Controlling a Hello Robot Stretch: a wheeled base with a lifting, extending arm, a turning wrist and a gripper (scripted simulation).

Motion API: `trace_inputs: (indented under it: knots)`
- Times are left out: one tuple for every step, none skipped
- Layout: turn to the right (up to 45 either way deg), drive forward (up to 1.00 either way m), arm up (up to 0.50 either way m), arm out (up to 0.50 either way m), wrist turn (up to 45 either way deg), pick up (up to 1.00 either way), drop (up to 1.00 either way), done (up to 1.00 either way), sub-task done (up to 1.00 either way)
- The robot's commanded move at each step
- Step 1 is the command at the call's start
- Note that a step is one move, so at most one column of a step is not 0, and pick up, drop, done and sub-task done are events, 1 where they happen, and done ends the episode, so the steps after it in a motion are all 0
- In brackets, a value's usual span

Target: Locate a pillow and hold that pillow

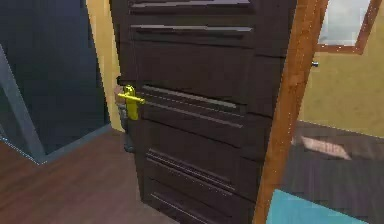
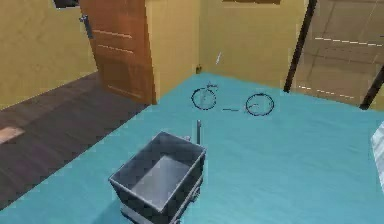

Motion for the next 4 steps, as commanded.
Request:
trace_inputs:
  knots:
    - [45.0, 0.00, 0.00, 0.00, 0.0, 0.00, 0.00, 0.00, 0.00]
    - [45.0, 0.00, 0.00, 0.00, 0.0, 0.00, 0.00, 0.00, 0.00]
    - [30.0, 0.00, 0.00, 0.00, 0.0, 0.00, 0.00, 0.00, 0.00]
    - [0.0, 0.30, 0.00, 0.00, 0.0, 0.00, 0.00, 0.00, 0.00]
